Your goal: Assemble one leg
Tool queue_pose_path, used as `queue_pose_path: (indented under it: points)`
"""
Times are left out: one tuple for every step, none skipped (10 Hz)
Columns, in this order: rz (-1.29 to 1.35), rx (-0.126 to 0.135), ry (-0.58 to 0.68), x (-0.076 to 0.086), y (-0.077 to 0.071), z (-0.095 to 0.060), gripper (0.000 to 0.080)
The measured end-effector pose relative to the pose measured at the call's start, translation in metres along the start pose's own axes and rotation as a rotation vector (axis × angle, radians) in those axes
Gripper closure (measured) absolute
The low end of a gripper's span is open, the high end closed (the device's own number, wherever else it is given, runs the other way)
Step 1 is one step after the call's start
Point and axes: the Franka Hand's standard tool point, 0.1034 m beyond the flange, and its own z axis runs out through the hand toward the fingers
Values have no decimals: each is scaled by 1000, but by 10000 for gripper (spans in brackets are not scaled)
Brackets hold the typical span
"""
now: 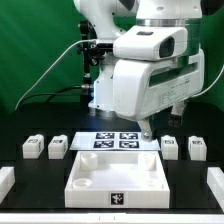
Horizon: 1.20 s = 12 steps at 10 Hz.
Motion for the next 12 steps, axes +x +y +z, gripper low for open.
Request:
queue_pose_path:
  points:
    - [0, 0, 0, 0, 0, 0, 150]
    - [0, 0, 0, 0, 0, 0, 150]
    - [0, 0, 0, 0, 0, 0, 150]
    - [0, 0, 0, 0, 0, 0, 150]
    - [0, 0, 0, 0, 0, 0, 150]
    - [0, 0, 0, -1, 0, 1, 150]
    - [-124, -34, 32, -11, -6, 12, 150]
    - [-157, -27, 29, -40, -27, 29, 150]
    - [-435, -12, 8, -77, -44, 40, 150]
    - [-587, -14, 10, -94, -47, 45, 150]
    - [-665, -16, 3, -94, -46, 44, 150]
    - [-787, -19, -4, -95, -44, 45, 150]
